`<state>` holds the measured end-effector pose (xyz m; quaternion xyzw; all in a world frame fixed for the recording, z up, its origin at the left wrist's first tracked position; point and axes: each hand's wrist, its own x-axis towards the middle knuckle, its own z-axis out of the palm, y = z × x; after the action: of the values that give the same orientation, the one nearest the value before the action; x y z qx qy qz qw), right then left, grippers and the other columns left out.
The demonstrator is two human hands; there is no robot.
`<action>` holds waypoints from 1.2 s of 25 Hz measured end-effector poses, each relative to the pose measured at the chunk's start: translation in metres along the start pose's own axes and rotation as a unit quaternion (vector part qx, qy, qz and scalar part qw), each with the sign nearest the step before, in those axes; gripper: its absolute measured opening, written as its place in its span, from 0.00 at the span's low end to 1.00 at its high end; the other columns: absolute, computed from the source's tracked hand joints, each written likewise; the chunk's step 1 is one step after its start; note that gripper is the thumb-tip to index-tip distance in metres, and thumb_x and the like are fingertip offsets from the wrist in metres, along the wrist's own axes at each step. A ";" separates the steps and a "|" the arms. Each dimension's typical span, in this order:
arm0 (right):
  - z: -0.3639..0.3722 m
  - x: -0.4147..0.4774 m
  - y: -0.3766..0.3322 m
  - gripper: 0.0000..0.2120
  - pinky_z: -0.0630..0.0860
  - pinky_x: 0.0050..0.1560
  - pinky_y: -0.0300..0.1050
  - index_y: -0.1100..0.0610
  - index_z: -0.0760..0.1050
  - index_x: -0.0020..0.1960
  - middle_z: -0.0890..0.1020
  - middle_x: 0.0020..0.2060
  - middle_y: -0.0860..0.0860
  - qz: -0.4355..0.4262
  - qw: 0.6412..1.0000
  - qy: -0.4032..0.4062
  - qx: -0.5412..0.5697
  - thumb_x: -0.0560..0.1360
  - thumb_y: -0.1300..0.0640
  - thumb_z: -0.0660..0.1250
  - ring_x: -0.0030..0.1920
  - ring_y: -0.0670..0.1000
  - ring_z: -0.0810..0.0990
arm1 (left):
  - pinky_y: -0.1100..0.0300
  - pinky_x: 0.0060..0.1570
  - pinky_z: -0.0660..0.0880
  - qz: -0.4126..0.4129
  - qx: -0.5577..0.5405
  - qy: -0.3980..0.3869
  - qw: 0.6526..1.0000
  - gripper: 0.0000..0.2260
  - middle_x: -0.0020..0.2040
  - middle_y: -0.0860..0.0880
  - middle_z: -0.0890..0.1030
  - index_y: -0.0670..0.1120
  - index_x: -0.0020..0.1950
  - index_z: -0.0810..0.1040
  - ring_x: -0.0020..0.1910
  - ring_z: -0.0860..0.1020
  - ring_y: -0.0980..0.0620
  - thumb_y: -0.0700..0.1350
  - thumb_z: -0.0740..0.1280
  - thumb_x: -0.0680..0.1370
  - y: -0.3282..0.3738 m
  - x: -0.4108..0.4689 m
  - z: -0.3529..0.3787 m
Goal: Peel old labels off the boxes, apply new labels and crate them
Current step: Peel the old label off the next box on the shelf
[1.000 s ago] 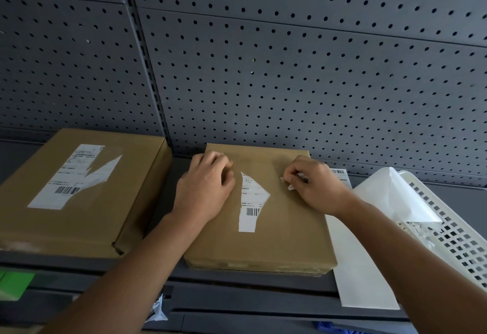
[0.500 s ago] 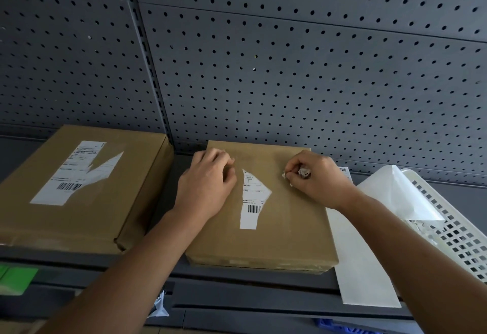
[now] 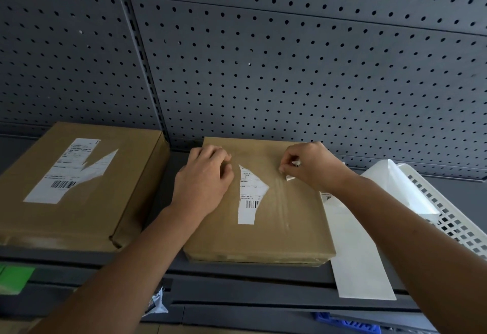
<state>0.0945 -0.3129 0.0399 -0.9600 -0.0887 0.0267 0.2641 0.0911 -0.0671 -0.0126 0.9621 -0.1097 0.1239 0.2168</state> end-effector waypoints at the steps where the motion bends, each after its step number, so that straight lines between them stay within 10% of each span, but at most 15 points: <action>1: 0.000 -0.001 0.000 0.05 0.73 0.42 0.26 0.55 0.81 0.39 0.83 0.36 0.42 0.002 1.000 0.000 0.012 0.73 0.60 0.72 0.41 0.39 0.80 | 0.56 0.43 0.73 0.000 -0.001 -0.002 1.000 0.09 0.61 0.59 0.73 0.53 0.60 0.76 0.61 0.68 0.56 0.53 0.61 0.82 0.000 0.000 0.000; 30: 0.005 0.002 0.004 0.02 0.73 0.41 0.25 0.57 0.81 0.44 0.83 0.41 0.47 0.023 1.000 0.008 0.015 0.74 0.59 0.72 0.44 0.43 0.79 | 0.53 0.41 0.76 0.001 0.006 0.002 1.000 0.09 0.60 0.59 0.74 0.53 0.59 0.76 0.61 0.69 0.55 0.53 0.61 0.82 0.001 0.002 0.001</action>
<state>0.0968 -0.3131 0.0334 -0.9581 -0.0644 0.0262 0.2780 0.0925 -0.0687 -0.0129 0.9631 -0.1097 0.1263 0.2109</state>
